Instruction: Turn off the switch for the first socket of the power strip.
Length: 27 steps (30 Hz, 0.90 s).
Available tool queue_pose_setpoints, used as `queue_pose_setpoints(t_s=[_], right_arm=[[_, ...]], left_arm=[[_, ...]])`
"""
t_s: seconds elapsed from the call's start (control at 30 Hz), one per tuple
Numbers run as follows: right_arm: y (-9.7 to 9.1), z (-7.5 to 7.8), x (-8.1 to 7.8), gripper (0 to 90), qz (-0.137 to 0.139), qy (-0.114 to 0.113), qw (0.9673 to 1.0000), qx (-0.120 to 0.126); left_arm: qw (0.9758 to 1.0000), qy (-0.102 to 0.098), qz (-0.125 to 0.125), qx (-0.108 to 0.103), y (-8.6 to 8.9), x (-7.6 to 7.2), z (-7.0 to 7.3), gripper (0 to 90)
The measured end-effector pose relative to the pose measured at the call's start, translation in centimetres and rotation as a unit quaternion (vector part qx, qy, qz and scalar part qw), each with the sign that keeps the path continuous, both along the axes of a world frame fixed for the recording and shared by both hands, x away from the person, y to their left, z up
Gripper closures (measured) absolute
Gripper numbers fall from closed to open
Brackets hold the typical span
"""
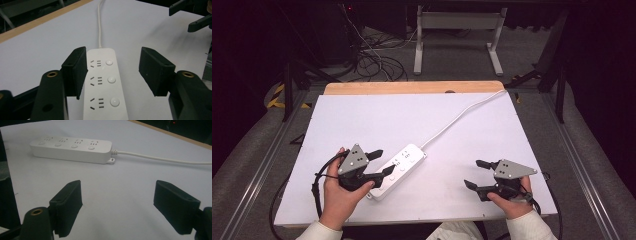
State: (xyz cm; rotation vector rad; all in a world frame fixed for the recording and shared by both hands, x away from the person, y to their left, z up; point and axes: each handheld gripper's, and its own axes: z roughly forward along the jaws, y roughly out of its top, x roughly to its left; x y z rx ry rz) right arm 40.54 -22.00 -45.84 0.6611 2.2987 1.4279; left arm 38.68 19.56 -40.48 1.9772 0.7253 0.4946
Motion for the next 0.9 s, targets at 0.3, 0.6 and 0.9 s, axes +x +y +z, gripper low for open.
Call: queue_pose_setpoints(t_s=[0.3, 0.6, 0.9], right_arm=[[0.0, 0.0, 0.0, 23.7, 0.007, 0.0, 1.0, 0.001], [0.1, -0.1, 0.0, 23.7, 0.01, 0.0, 0.9999, 0.004], [0.1, -0.1, 0.0, 23.7, 0.016, 0.0, 0.9998, 0.007]], left_arm=[[0.9998, 0.015, -0.01, -0.005, -1.3, 1.2, -0.2, 43.7], [0.9995, 0.023, -0.019, -0.007, -2.5, 2.5, -0.7, 45.9], [0.9992, 0.03, -0.023, -0.012, -3.5, 3.9, -1.4, 48.4]])
